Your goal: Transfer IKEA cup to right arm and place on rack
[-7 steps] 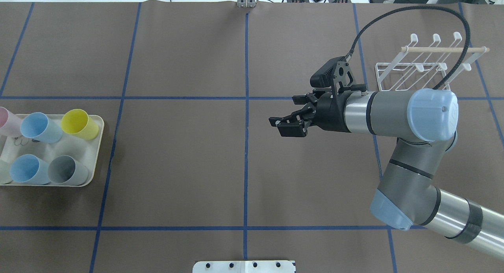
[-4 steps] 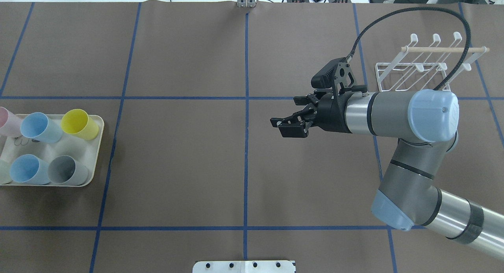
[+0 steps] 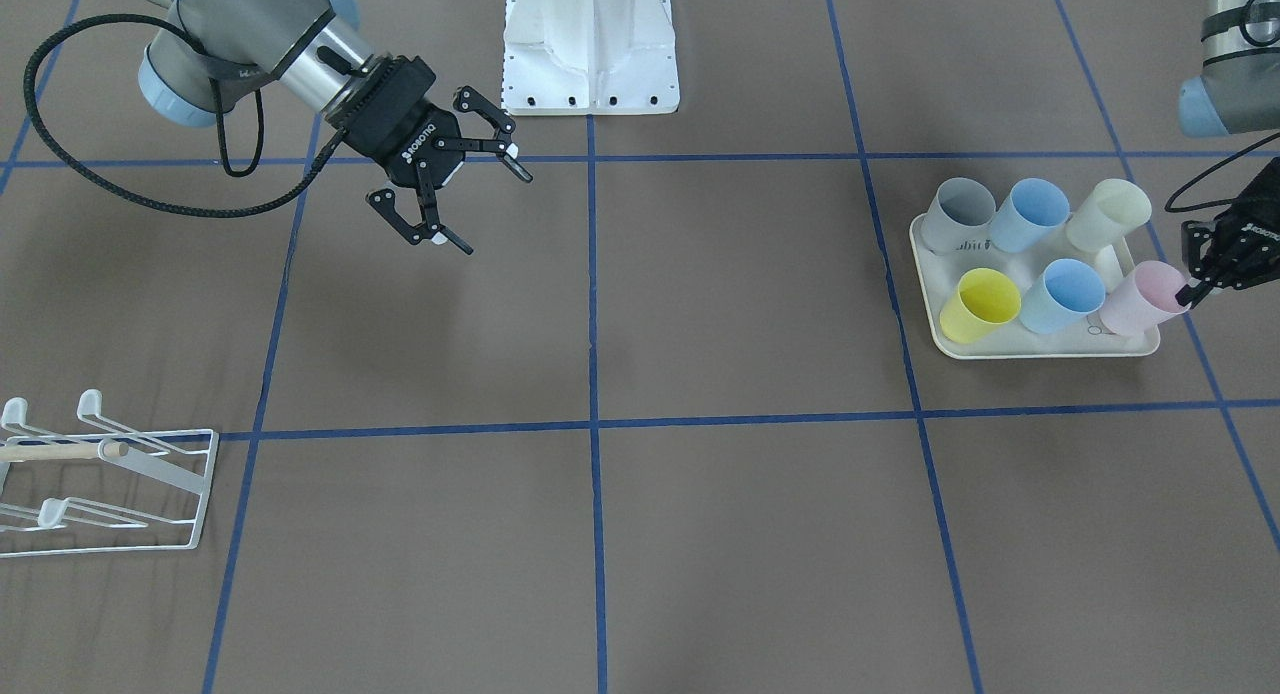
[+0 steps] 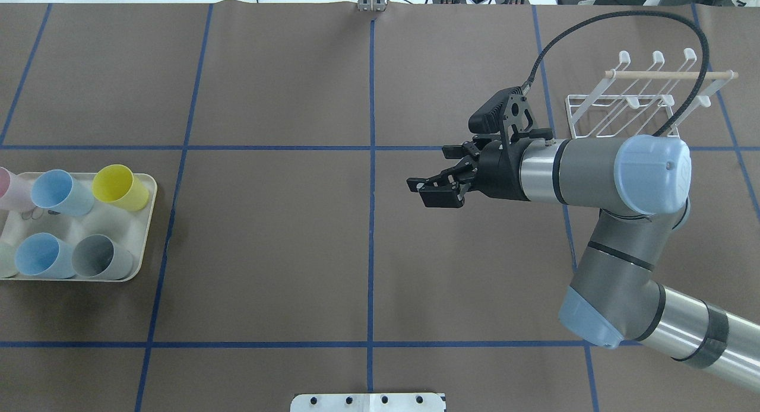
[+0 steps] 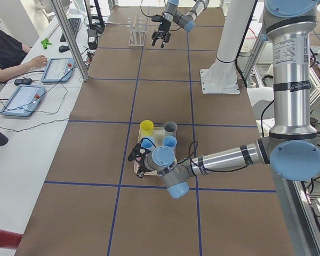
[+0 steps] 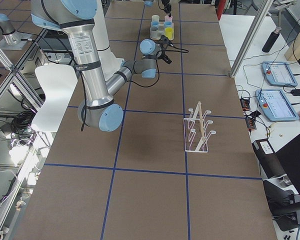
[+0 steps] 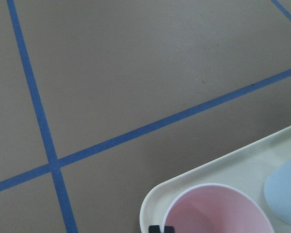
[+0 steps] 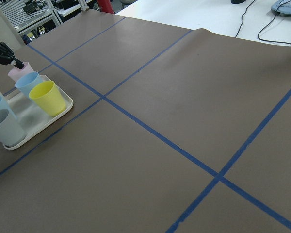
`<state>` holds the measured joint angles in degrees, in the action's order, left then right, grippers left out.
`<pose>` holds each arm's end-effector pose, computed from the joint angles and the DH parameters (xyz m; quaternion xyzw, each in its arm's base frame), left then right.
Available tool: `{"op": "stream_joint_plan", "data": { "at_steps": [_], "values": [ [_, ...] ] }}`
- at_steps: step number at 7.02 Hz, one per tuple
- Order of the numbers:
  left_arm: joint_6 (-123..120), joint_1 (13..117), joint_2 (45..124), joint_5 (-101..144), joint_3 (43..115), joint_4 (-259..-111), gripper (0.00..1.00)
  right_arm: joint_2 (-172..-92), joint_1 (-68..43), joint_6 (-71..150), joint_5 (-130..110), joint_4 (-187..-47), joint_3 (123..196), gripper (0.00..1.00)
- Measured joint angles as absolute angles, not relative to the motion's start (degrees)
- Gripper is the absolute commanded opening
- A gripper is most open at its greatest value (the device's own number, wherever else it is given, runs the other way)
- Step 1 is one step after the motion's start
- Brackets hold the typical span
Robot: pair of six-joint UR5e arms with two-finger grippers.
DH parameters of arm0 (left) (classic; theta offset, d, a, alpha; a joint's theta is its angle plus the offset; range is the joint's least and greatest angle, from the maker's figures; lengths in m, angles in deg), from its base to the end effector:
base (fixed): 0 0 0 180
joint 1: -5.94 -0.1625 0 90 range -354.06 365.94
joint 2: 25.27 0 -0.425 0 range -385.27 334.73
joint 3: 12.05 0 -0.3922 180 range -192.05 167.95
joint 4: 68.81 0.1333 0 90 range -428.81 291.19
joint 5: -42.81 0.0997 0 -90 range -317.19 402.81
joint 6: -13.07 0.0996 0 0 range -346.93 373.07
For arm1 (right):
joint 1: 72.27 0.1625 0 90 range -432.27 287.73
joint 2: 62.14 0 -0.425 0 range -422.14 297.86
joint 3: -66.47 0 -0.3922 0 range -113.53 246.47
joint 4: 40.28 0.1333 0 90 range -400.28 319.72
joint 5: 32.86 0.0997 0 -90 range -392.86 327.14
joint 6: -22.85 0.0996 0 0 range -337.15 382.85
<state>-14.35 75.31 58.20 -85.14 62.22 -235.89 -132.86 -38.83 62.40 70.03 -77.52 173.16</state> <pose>0.0863 -0.4337 0.6971 0.2801 0.4409 0.0997 0.8469 -0.4036 -0.3996 0.2358 0.4047 -0.5704 -0.1827 0.6910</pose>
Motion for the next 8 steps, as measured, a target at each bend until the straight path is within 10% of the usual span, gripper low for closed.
{"op": "stream_joint_plan", "data": {
  "at_steps": [5,8],
  "values": [
    [-15.36,92.74,62.16,-100.0,64.43,-228.53,0.0,-131.75,-43.36,60.12,64.14,-69.75,170.71,0.98],
    [-44.31,94.31,64.29,-105.94,79.17,-225.83,0.0,-129.83,-48.38,56.83,56.51,-61.96,168.18,0.98]
  ]
}}
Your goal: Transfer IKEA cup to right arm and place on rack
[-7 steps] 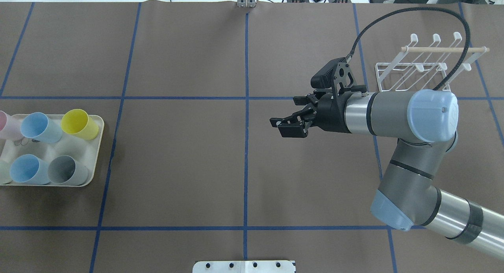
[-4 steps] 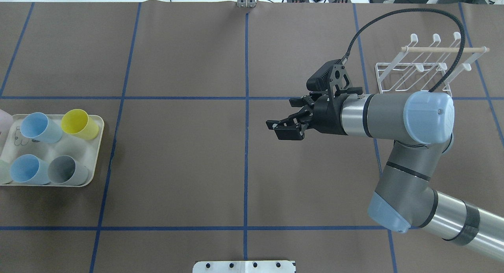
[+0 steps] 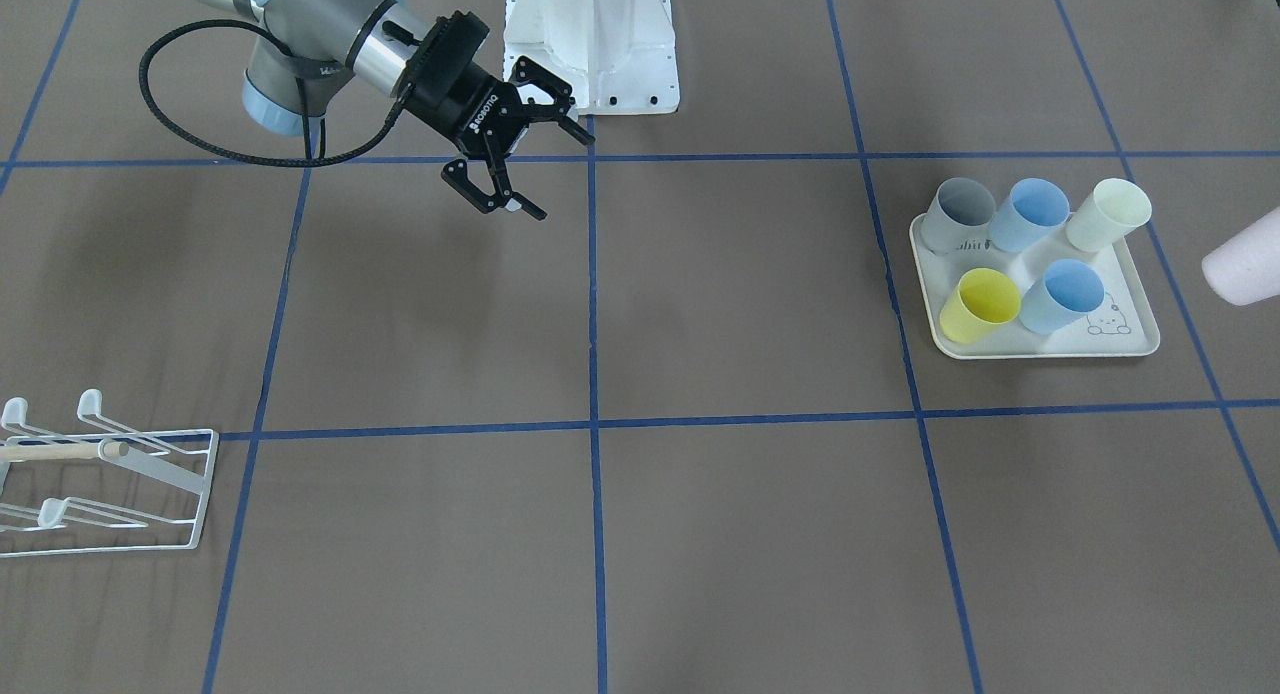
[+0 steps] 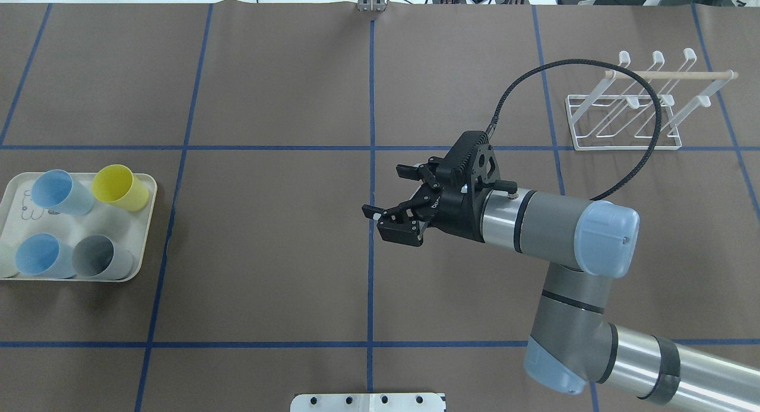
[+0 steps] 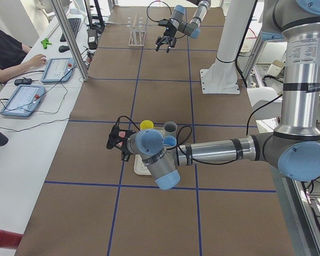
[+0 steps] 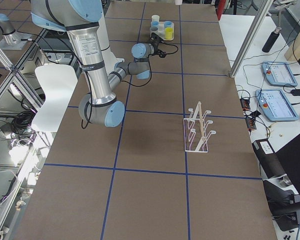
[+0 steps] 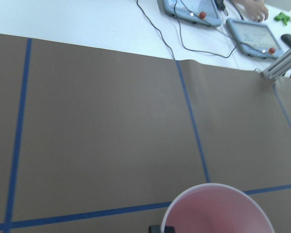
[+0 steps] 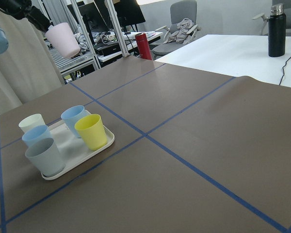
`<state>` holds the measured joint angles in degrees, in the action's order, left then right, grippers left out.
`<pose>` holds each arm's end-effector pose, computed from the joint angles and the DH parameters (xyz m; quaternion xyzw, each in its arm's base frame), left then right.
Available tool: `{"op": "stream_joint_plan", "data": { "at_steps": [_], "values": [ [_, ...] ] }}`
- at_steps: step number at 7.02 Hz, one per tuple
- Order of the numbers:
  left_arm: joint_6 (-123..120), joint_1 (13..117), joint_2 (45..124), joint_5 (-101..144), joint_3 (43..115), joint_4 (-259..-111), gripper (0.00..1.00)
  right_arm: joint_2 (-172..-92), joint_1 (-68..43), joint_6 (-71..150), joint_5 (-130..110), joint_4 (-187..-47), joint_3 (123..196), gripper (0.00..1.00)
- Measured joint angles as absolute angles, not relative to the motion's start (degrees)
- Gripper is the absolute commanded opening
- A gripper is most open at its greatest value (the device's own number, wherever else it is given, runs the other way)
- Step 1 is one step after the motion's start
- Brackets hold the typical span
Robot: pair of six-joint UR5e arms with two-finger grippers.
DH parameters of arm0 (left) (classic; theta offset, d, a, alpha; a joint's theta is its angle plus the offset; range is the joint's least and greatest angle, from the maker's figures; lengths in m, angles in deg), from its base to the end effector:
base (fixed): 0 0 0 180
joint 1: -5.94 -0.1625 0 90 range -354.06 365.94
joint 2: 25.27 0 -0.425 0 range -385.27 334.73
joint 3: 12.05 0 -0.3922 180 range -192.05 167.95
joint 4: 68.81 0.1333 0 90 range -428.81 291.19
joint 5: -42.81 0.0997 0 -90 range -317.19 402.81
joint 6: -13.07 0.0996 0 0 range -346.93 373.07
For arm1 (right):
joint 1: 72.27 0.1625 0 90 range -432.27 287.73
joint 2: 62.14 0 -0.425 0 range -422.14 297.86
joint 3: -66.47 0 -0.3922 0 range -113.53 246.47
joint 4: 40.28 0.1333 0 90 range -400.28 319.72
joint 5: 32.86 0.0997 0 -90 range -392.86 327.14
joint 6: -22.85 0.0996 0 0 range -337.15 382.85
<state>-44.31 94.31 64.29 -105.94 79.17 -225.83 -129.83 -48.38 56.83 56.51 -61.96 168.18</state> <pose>-0.0346 -0.4756 0.5094 0.2225 0.5937 -0.0963 0.7673 -0.4598 -0.3506 0.2176 0.5029 -0.5949 -0.1694 0.6037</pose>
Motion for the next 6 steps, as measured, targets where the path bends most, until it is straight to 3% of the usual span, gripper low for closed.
{"op": "stream_joint_plan", "data": {
  "at_steps": [3,6],
  "values": [
    [-72.14,85.04,69.3,-108.7,92.31,-226.13,0.0,-129.32,-50.25,44.99,55.14,-48.96,163.07,0.97],
    [-88.59,68.19,77.92,-93.22,97.3,-226.11,0.0,-126.7,-49.96,38.73,55.29,-48.03,161.07,0.96]
  ]
}}
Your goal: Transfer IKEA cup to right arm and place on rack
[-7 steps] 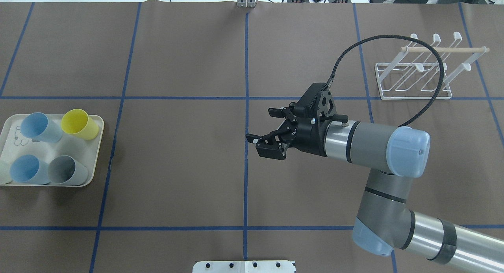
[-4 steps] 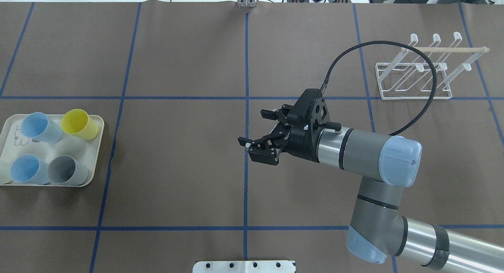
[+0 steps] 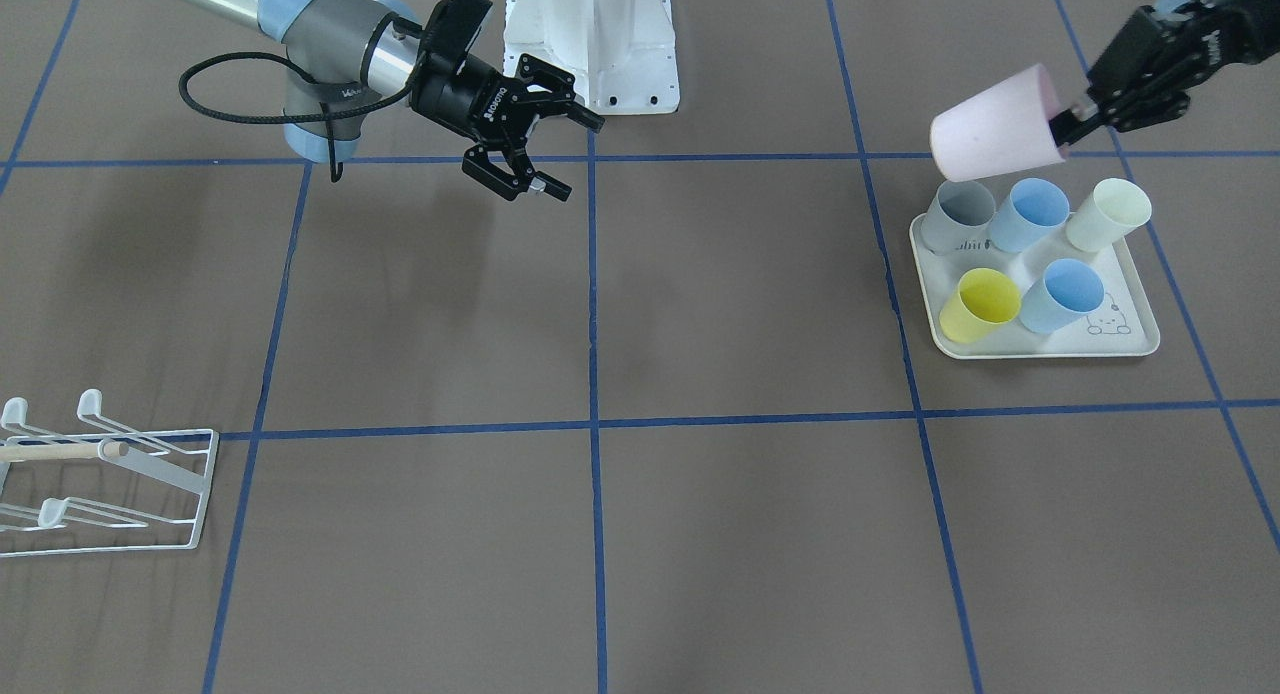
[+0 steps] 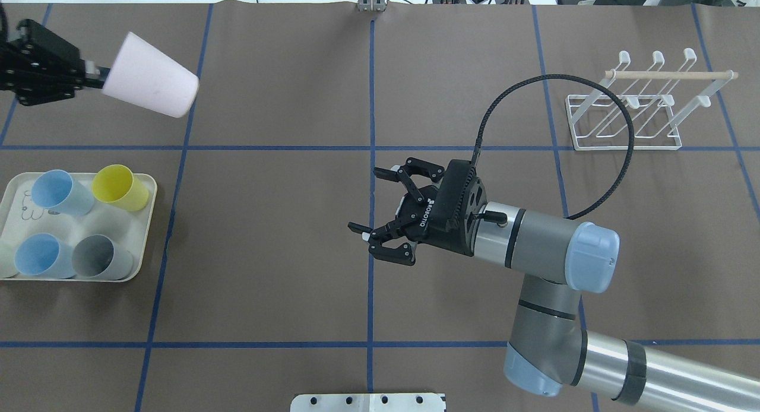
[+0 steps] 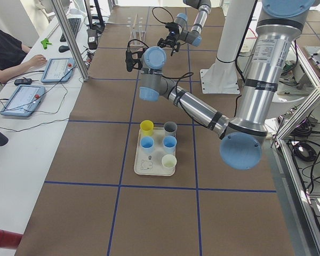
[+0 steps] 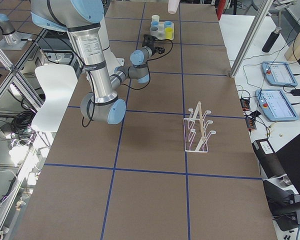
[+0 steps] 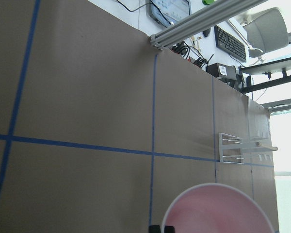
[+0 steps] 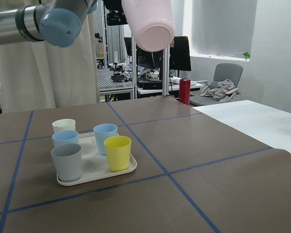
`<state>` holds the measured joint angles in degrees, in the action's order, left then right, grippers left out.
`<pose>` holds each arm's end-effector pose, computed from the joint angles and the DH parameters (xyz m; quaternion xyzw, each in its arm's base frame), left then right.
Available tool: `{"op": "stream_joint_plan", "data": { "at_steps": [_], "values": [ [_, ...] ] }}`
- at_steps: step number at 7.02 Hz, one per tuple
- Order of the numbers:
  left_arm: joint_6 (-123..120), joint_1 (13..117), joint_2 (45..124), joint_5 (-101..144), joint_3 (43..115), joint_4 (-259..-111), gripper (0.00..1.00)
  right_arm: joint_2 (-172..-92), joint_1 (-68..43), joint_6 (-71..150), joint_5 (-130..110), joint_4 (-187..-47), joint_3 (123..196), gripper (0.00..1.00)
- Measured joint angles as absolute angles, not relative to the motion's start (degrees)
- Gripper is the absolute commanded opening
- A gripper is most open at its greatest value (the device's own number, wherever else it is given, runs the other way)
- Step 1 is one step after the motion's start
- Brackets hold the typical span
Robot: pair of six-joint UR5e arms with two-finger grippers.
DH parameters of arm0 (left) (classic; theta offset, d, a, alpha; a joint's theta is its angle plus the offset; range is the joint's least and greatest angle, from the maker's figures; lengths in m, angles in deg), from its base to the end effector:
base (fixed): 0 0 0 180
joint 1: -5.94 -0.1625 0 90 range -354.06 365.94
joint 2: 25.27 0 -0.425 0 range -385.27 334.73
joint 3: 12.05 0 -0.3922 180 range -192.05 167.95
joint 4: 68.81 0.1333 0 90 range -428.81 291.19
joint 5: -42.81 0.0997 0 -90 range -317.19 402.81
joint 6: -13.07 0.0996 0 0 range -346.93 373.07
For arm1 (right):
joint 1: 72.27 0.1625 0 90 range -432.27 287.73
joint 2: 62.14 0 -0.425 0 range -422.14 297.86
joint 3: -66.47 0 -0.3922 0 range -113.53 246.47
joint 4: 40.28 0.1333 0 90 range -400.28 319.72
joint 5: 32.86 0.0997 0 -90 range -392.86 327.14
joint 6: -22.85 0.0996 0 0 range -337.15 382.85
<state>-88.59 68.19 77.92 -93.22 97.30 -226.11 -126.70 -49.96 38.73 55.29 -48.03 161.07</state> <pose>0.1684 -0.4523 0.2553 0.0733 0.7443 -0.1172 0.6534 -0.4814 -0.3451 0.2199 0.6251 -0.5466 -0.2313 0.5069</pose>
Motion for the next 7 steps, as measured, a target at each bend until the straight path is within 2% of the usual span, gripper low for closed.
{"op": "stream_joint_plan", "data": {
  "at_steps": [3,7],
  "values": [
    [-92.61,52.36,83.17,-79.42,97.64,-225.75,0.0,-123.8,-49.62,35.08,55.46,-51.98,161.26,0.97],
    [-91.98,44.88,83.78,-74.54,96.03,-225.61,0.0,-123.43,-49.64,34.81,55.53,-51.65,161.48,0.97]
  ]
}}
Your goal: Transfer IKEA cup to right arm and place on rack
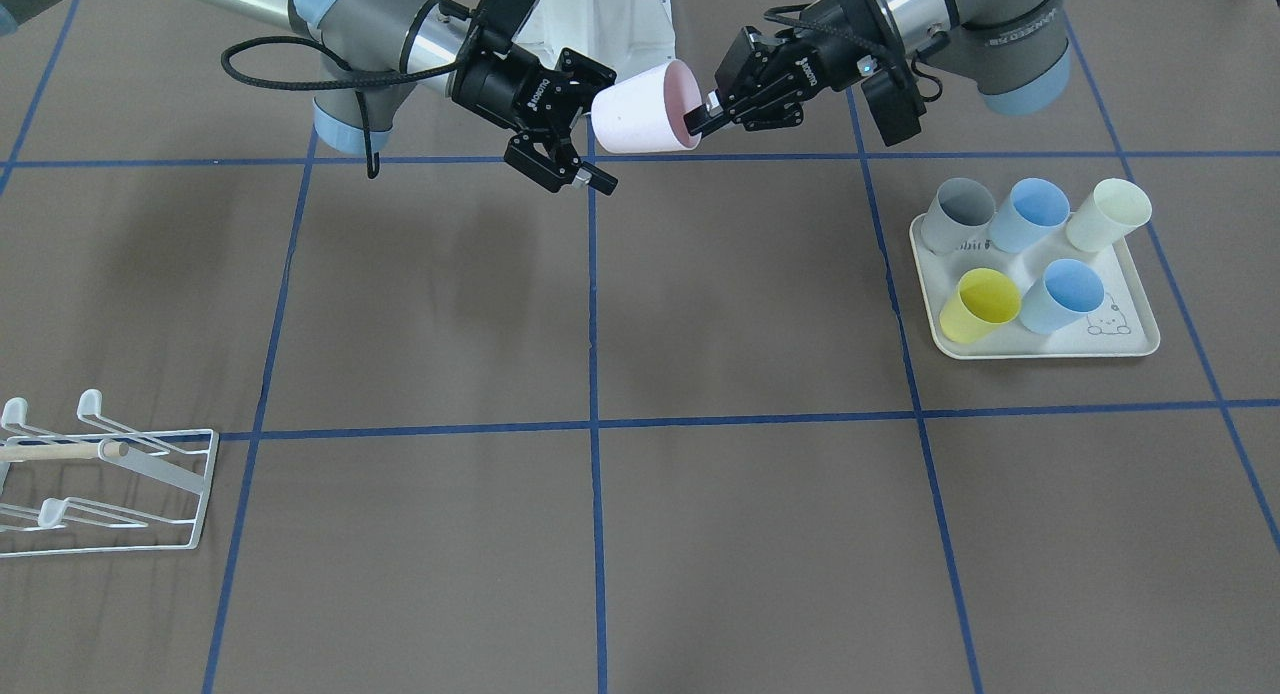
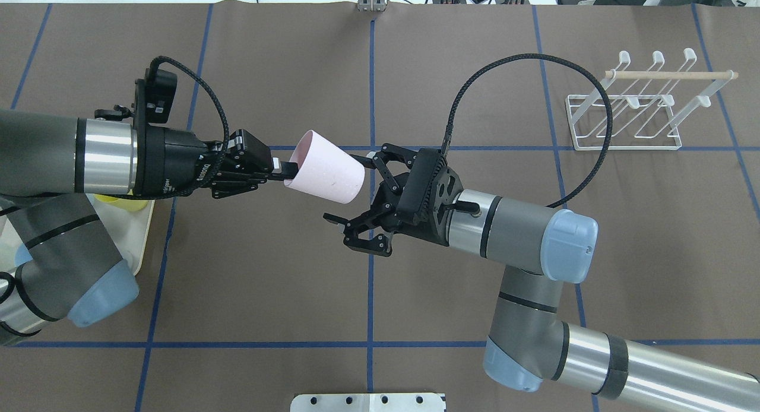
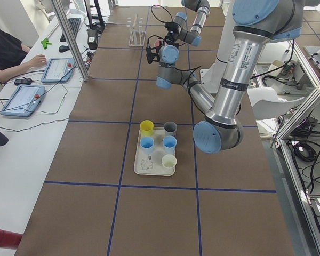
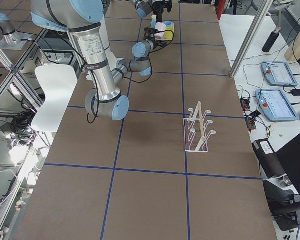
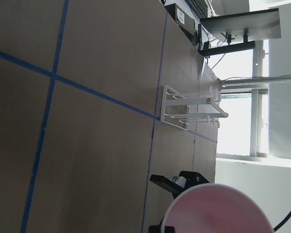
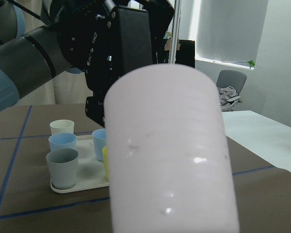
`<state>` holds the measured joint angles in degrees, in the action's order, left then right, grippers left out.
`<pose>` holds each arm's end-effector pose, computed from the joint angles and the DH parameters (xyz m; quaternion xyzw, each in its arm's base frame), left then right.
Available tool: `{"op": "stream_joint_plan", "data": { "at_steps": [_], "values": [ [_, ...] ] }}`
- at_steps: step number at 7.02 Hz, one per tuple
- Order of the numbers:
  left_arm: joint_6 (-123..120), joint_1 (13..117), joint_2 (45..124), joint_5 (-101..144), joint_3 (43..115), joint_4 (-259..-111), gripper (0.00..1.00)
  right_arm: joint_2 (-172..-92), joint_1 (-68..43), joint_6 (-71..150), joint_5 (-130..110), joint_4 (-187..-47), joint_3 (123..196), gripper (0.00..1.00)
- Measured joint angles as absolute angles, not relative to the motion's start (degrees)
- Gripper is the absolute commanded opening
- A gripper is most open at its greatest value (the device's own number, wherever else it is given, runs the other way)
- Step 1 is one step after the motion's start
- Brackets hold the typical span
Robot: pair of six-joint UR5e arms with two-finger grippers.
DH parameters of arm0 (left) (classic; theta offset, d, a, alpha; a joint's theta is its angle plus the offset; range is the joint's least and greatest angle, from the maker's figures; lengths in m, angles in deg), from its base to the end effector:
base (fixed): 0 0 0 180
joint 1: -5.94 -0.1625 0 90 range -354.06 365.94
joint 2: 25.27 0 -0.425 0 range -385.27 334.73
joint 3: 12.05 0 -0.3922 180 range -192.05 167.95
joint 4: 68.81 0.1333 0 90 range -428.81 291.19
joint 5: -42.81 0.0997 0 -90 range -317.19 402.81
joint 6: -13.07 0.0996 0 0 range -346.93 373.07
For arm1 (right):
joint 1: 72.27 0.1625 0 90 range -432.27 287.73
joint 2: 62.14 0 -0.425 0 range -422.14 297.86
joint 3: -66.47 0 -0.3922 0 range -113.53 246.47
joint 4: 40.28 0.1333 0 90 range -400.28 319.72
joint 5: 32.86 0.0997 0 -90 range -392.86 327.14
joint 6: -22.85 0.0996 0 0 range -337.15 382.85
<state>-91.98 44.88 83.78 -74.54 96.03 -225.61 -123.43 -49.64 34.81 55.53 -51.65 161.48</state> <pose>0.3442 -0.3907 0.2094 0.0159 0.7789 -0.1058 0.6180 -0.4872 -0.3505 0.1875 0.6444 -0.5242 -0.2484 0.4982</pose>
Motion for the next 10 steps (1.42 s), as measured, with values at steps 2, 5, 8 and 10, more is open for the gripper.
{"op": "stream_joint_plan", "data": {
  "at_steps": [2,5,8,10],
  "values": [
    [-91.86,43.68,83.84,-73.15,94.97,-225.61,0.0,-123.4,-49.73,34.87,55.55,-51.48,161.58,0.95],
    [-91.79,43.01,83.78,-72.78,94.59,-225.61,0.0,-123.4,-49.95,35.04,55.48,-51.44,161.73,0.83],
    [-91.78,42.78,83.72,-72.76,94.61,-225.67,0.0,-123.4,-50.1,35.22,55.46,-51.46,161.84,0.57],
    [-91.55,42.81,83.66,-72.77,94.65,-225.74,0.58,-123.43,-50.06,35.31,55.47,-51.49,162.12,0.57]
  ]
}}
